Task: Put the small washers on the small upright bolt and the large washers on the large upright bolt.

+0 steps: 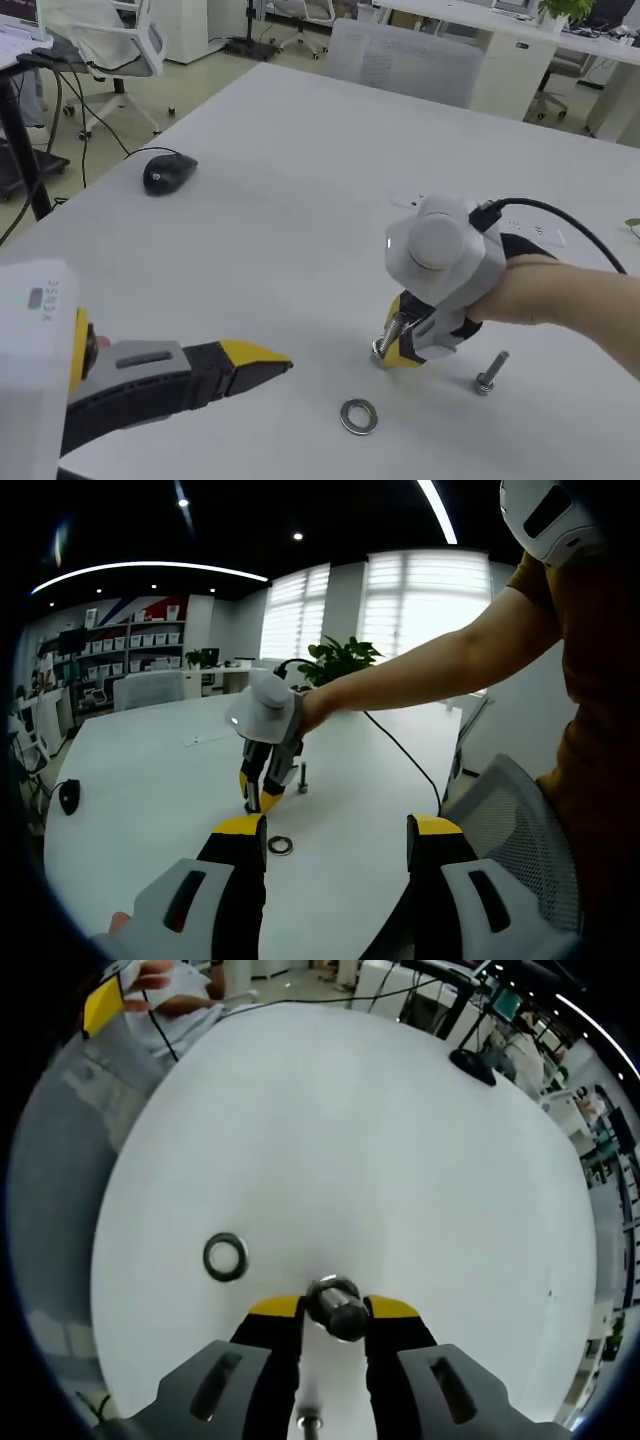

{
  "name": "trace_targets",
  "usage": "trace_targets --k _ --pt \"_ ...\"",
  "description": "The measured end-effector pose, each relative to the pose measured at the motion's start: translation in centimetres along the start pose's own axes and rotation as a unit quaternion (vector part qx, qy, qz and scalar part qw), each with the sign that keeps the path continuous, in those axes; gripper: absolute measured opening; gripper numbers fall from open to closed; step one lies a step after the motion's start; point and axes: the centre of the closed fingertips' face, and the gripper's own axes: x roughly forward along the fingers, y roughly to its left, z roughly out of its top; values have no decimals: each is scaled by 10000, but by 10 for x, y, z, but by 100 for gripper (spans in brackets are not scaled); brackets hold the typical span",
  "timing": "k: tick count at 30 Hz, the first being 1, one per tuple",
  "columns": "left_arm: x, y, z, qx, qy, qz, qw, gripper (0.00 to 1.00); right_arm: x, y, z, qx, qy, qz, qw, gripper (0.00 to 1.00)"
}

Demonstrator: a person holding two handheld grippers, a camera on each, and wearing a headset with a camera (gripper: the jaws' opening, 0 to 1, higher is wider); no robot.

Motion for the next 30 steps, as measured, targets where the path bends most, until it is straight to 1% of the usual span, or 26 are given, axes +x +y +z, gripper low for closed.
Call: trace_targets --k 6,9,16,20,24,28,30 --pt "-1 2 0 18 8 18 10000 56 0 2 -4 28 10 -18 10000 24" --pt "-1 2 1 32 -8 37 10000 56 -4 4 -6 74 -10 -40 10000 24" --pt "-2 -3 2 90 2 23 10000 56 -20 11 -14 145 -21 -159 9998 23" --pt "-2 -8 6 147 -27 -11 9999 56 -27 22 -18 148 3 -205 9997 23" --pt "-3 -12 9 219 -41 -43 9997 56 -30 35 -20 155 13 -145 9998 23" --pt "-6 -15 11 279 -68 -41 9996 56 -27 54 -20 163 58 25 9998 23" --pt "-7 -16 11 290 -80 -42 9995 56 -24 63 -17 204 27 104 9997 23"
